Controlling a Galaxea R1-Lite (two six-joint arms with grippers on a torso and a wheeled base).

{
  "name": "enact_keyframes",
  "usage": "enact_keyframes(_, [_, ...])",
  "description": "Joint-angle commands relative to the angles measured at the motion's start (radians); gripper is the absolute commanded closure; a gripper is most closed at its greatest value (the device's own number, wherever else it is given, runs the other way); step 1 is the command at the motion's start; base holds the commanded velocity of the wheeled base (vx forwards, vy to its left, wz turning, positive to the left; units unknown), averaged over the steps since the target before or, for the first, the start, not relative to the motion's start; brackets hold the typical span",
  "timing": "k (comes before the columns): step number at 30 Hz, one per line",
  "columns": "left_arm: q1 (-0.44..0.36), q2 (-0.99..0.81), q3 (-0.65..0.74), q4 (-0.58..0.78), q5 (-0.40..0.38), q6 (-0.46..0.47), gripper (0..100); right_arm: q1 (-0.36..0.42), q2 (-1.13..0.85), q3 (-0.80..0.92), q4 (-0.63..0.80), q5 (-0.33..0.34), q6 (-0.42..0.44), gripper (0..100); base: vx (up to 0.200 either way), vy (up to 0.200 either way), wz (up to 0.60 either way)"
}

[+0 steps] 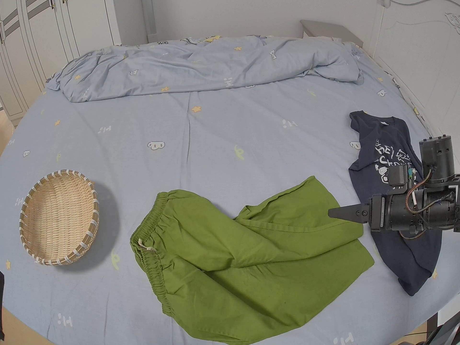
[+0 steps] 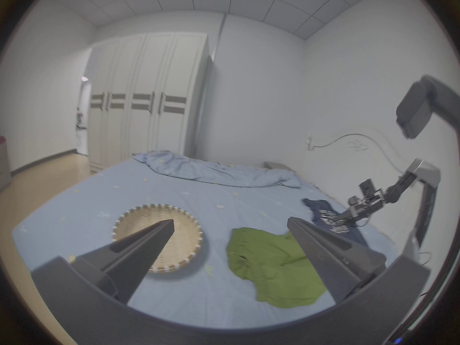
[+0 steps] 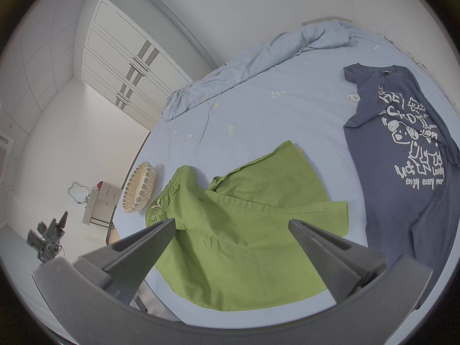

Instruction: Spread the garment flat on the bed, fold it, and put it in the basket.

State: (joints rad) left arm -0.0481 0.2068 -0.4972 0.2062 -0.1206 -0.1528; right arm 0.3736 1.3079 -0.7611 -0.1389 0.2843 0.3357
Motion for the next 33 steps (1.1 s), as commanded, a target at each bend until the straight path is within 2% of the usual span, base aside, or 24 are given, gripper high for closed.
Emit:
enact_keyframes(1, [-0.061, 0.487, -0.259, 0.222, -0.261, -0.105, 0, -0.013, -0.108, 0.060, 0.010, 0.000, 0.002, 0, 0.000, 0.000, 0.00])
enact_keyframes(2, [-0.079, 0.543, -0.208, 0.220, -0.386, -0.137, 0, -0.013, -0.107, 0.068, 0.010, 0.000, 0.002, 0, 0.000, 0.000, 0.00])
enact_keyframes(6, [-0.084, 0.576, -0.101, 0.216, -0.574, -0.134, 0, -0.013, -0.105, 0.080, 0.012, 0.000, 0.000, 0, 0.000, 0.000, 0.00])
enact_keyframes(8, [-0.084, 0.582, -0.040, 0.174, -0.643, -0.126, 0, -0.012, -0.107, 0.085, 0.010, 0.000, -0.006, 0, 0.000, 0.000, 0.00])
enact_keyframes(10, [-0.085, 0.605, 0.006, 0.113, -0.651, -0.116, 0, -0.010, -0.107, 0.085, 0.012, 0.000, -0.006, 0, 0.000, 0.000, 0.00])
enact_keyframes(12, [-0.082, 0.680, 0.077, -0.047, -0.643, -0.090, 0, -0.004, -0.108, 0.086, 0.012, 0.000, -0.007, 0, 0.000, 0.000, 0.00])
enact_keyframes(15, [-0.076, 0.752, 0.135, -0.202, -0.582, -0.076, 0, -0.001, -0.110, 0.088, 0.012, -0.002, -0.009, 0, 0.000, 0.000, 0.00])
enact_keyframes(18, [-0.084, 0.803, 0.186, -0.234, -0.567, -0.053, 0, -0.001, -0.111, 0.088, 0.010, -0.002, -0.012, 0, 0.000, 0.000, 0.00])
enact_keyframes(21, [-0.088, 0.896, 0.197, -0.248, -0.567, 0.016, 0, -0.001, -0.124, 0.089, 0.012, -0.002, -0.012, 0, 0.000, 0.000, 0.00])
enact_keyframes(24, [-0.085, 1.037, 0.186, -0.360, -0.557, 0.073, 0, -0.001, -0.147, 0.088, 0.010, -0.002, -0.012, 0, 0.000, 0.000, 0.00])
enact_keyframes(28, [-0.084, 1.154, 0.190, -0.502, -0.560, 0.075, 0, -0.002, -0.171, 0.089, 0.010, -0.002, -0.030, 0, 0.000, 0.000, 0.00])
enact_keyframes(33, [-0.105, 1.277, 0.201, -0.534, -0.564, 0.081, 0, -0.009, -0.180, 0.105, 0.010, -0.002, -0.081, 0, 0.000, 0.000, 0.00])
